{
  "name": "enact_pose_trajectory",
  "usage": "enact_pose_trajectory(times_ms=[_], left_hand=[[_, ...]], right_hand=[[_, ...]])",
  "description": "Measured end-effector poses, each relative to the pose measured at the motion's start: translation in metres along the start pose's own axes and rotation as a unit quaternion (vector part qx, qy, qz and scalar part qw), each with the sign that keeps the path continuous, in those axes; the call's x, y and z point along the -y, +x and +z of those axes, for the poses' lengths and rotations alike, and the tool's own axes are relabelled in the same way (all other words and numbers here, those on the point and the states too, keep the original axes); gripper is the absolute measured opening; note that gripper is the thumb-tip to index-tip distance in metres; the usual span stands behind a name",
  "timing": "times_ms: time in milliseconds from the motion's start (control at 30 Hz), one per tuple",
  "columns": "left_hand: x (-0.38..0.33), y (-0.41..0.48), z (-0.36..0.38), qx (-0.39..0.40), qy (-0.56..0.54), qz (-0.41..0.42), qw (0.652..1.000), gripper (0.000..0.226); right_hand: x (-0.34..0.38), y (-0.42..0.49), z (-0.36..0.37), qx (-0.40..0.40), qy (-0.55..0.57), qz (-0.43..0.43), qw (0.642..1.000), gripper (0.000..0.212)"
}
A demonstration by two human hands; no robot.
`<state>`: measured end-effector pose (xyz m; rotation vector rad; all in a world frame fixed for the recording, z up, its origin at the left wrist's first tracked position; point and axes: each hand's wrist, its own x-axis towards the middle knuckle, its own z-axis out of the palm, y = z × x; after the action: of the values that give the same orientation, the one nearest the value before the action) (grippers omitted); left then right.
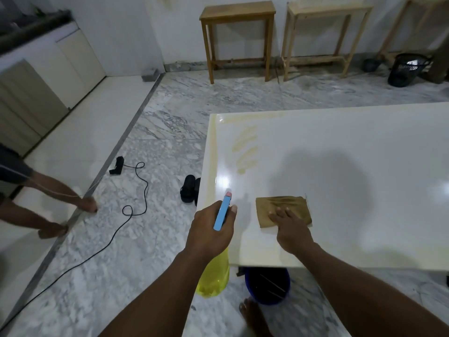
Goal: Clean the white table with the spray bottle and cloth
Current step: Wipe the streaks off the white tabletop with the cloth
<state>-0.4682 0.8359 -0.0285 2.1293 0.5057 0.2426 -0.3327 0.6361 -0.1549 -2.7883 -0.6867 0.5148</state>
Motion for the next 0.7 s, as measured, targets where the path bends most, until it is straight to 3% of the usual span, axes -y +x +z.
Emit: enact_pose_trajectory(times_ms=[133,267,367,433,500,600,700], left_hand=[[-0.001,-0.040,-0.017,0.009,0.001,-0.010,1.000,0.047],[-0.012,-0.039,-0.035,0.014,0.007,0.005,1.000,0.046],[-0.016,-0.012,-0.046,0.013,0.006,0.013,1.000,0.044],[-0.015,0.014,-0.050,0.014,0.006,0.020,1.000,0.044],[-0.012,0.049,-0.051,0.016,0.008,0.022,1.000,0.043],[-0.004,0.104,-0.051,0.013,0.013,0.026,1.000,0.041],[0.000,0.162,-0.052,0.014,0.021,0.023,0.999,0.041]], right_hand=[[0.004,-0.045,0.000,0.046,-0.012,-0.004,0.999,0.056],[0.017,-0.028,-0.053,0.086,-0.008,0.007,0.996,0.040],[0.028,0.000,-0.098,0.154,0.134,0.064,0.977,0.021],[0.030,0.021,-0.125,0.254,0.257,0.134,0.923,0.018],[0.027,0.058,-0.142,0.349,0.297,0.169,0.873,0.040],[0.026,0.130,-0.158,0.378,0.275,0.166,0.868,0.068],[0.037,0.202,-0.190,0.357,0.293,0.136,0.877,0.058]])
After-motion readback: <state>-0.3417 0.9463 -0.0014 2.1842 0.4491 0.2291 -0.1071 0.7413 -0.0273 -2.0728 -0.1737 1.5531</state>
